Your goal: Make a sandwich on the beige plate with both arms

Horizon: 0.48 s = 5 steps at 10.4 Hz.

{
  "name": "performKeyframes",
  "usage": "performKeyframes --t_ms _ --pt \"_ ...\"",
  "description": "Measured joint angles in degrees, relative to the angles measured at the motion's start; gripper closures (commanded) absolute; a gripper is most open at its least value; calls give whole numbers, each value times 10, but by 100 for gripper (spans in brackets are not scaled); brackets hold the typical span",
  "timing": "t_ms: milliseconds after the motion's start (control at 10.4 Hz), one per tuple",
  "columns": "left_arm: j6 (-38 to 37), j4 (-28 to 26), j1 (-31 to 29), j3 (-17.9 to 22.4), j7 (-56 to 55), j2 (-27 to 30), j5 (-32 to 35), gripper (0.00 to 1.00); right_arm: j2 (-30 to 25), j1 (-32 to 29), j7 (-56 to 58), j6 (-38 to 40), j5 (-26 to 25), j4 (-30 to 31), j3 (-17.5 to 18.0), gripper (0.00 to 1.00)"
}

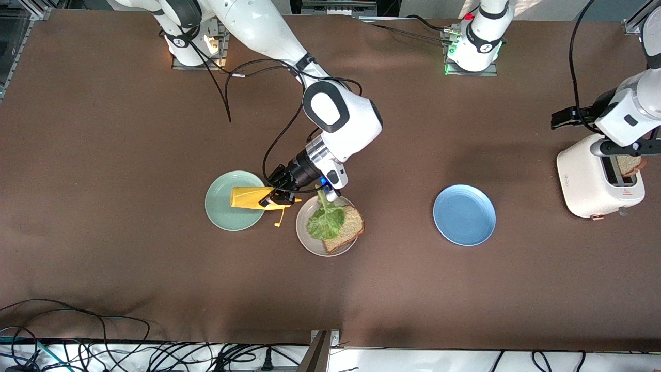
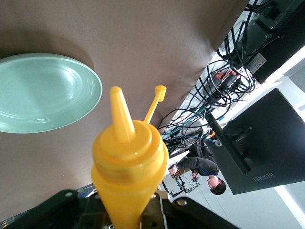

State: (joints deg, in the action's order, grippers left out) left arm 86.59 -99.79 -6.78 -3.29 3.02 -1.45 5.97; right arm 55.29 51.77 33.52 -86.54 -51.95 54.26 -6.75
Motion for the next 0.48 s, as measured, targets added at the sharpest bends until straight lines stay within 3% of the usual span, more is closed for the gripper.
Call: performKeyframes --t_ms 192,481 --pt "36 0 -56 5 92 -5 21 0 -16 -23 0 3 84 -5 -4 100" --pt "77 0 -136 10 172 -31 34 0 -89 -100 36 -13 253 24 -7 100"
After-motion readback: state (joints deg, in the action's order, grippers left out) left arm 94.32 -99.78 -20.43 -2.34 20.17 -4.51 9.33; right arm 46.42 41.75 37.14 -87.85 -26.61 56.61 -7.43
